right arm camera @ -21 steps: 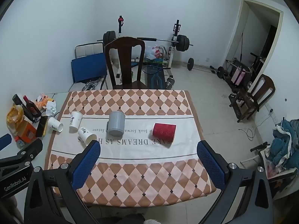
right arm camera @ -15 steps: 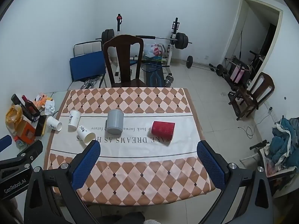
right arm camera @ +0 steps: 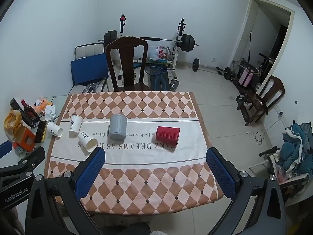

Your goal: Flip cup upside down

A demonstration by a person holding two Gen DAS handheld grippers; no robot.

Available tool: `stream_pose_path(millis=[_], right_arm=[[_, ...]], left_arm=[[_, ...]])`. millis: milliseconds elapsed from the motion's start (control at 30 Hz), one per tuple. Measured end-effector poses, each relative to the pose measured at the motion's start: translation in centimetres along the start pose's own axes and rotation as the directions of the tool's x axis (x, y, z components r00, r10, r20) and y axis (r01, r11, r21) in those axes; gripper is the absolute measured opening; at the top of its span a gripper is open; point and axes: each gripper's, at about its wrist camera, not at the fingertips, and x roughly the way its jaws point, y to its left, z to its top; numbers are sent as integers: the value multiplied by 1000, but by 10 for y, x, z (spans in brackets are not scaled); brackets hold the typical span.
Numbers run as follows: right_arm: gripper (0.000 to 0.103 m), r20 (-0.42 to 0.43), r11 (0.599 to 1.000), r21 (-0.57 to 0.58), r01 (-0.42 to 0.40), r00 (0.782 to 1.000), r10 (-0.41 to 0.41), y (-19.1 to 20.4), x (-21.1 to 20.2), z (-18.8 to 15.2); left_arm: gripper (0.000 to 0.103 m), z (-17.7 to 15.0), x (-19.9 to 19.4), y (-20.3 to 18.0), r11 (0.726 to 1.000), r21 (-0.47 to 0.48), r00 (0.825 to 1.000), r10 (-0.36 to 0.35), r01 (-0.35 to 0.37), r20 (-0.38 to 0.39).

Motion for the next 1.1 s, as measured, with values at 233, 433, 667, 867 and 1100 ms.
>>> stream_pose_path(millis=[233,433,667,867,1100], right_arm=[[103,0,1000,3,2,1000,-2,-4,1,-1],[103,0,1000,1,4,1000,-4,-4,1,-1],[103,0,1000,1,8,1000,-8,-1,0,0],[103,0,1000,2,8,1000,-8,-1,0,1],[103,0,1000,1,9,1000,-9,-1,-1,1]], left_arm=[[103,-1,-1,1,1000,0,1000,-4,4,3],[103,-1,-1,1,1000,-1,1000,-4,4,3],[103,1,-4,-6,1000,2,1000,-1,0,6],[103,4,-5,-10,1000,2,1000,-6,6,4],[103,4,-5,-11,1000,1,1000,-5,5,7]])
